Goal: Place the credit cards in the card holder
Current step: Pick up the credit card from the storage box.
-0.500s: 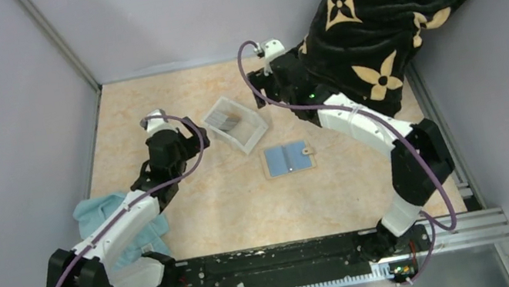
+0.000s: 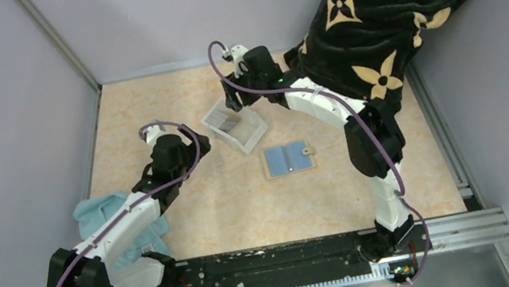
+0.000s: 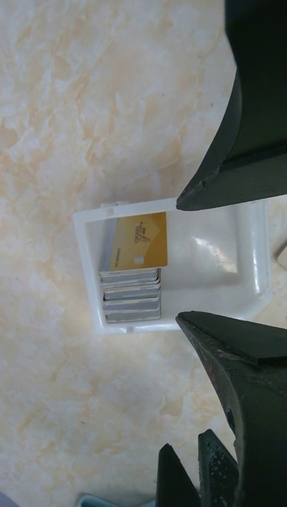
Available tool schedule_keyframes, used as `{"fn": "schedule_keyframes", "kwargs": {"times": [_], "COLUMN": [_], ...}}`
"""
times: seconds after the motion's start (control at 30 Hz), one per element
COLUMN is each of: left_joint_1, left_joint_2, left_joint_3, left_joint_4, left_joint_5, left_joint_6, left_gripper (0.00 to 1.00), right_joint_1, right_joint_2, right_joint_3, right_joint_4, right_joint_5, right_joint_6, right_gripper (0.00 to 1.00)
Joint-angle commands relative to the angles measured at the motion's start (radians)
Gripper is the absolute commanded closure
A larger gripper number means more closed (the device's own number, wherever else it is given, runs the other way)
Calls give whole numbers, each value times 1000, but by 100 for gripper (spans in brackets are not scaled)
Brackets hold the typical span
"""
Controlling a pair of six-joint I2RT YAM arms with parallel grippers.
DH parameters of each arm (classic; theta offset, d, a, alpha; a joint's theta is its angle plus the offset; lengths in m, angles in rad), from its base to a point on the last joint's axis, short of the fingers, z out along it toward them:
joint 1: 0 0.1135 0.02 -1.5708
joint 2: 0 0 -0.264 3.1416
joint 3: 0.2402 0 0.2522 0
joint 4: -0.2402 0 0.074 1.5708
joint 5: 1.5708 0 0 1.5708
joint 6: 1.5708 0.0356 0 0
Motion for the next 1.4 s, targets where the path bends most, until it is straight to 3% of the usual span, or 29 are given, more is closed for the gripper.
{"fn": "schedule_keyframes", "kwargs": {"times": [0.0,0.5,0.93,1.13,1.37], "left_joint_1": [-2,2,18,20,21], "left_joint_2": [-26,38,109,152,194], "left_joint_3": [-32,-85,-89,-85,-75], "left_joint_4": [-16,49,96,98,114], "left_joint_5": [33,69,94,105,116], "left_joint_6": [-66,-118,-128,-147,-162], "left_gripper": [5,4,4,4,4], "right_joint_1": [30,36,33,23,21], "right_joint_2": [68,287,382,394,384], "right_joint_3": [134,355,410,383,361], "right_joint_4": [-28,-111,-105,-93,-74], "right_joint_5": [-75,-95,-121,-153,-209], "right_joint_6": [4,-12,1,22,54], "right_gripper": [37,38,40,45,57]}}
